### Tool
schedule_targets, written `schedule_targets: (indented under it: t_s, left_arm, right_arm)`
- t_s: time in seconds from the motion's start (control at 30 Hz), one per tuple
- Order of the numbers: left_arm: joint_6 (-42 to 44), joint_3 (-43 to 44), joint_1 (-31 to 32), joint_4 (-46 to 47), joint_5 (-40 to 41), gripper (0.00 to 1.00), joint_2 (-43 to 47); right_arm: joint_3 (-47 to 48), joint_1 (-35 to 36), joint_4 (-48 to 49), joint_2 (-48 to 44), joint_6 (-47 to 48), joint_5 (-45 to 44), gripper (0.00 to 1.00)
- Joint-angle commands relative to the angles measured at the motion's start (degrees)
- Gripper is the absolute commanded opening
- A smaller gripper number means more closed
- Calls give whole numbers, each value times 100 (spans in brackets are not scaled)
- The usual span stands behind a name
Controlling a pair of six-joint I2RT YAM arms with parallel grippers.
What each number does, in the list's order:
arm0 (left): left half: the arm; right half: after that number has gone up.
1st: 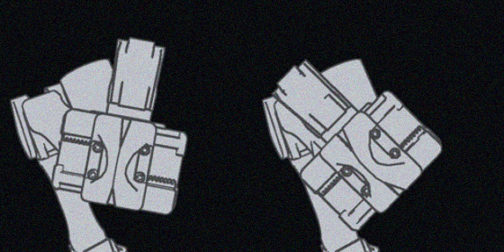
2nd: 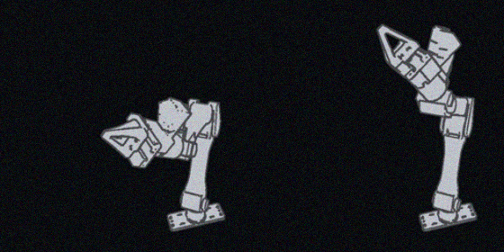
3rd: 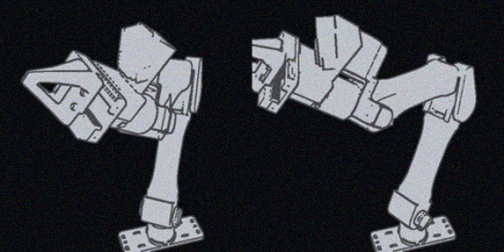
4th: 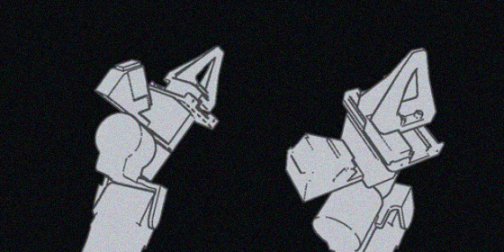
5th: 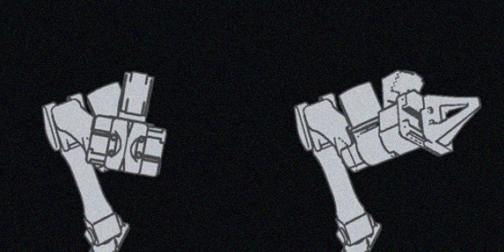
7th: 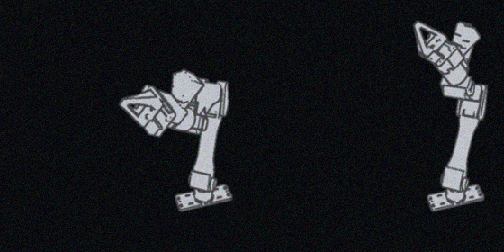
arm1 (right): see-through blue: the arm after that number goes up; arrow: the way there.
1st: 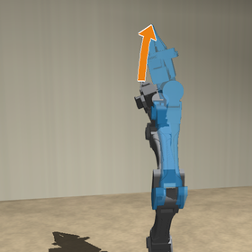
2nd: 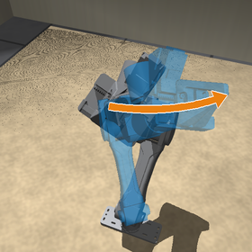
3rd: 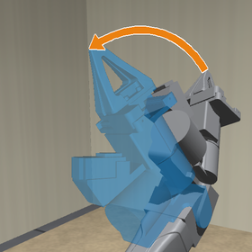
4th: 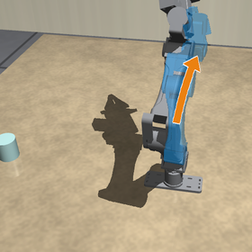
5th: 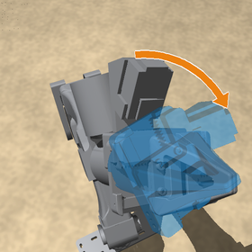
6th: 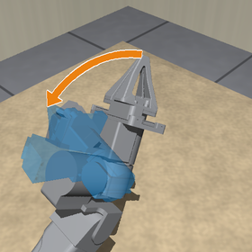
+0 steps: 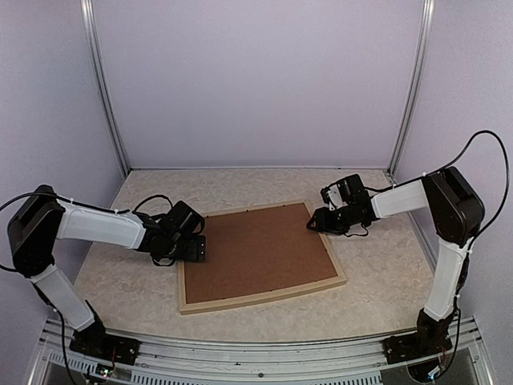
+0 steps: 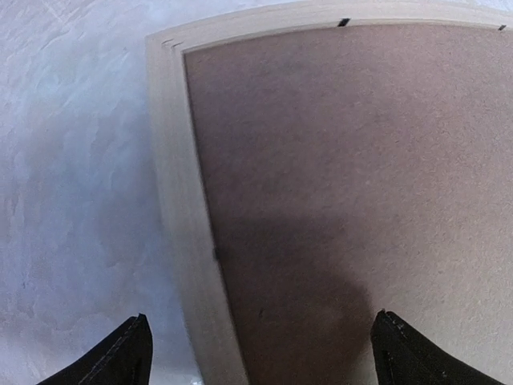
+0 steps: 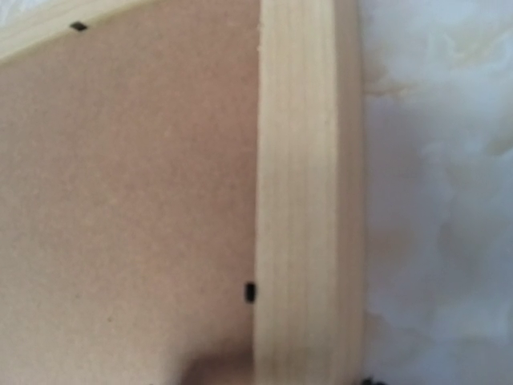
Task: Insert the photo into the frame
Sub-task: Press the fastener onto the backboard.
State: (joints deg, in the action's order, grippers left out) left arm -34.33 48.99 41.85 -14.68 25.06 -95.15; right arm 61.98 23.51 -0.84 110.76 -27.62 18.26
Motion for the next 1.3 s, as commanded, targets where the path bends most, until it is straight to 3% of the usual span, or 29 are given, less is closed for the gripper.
schedule_targets:
  t_s: [0.0, 0.13, 0.23, 0.57, 1.27]
  left_arm:
    - [-109, -364, -379, -134, -632, 95, 662]
    - [-90, -654, -817, 219, -1283, 96, 1098]
    - [-34, -642, -961, 171, -1327, 96, 1055]
    - [2, -694, -1254, 638, -1903, 83, 632]
    - [118, -705, -1337, 747, -1965, 82, 433]
  right_arm:
    - [-60, 238, -661, -130, 138, 261, 54]
    - [-13, 73, -726, -406, 197, 304, 55]
    - [103, -93, -805, -425, 298, 309, 54]
    - [435, -552, -631, -138, 271, 821, 43]
    - [1325, -629, -1167, 686, 613, 298, 40]
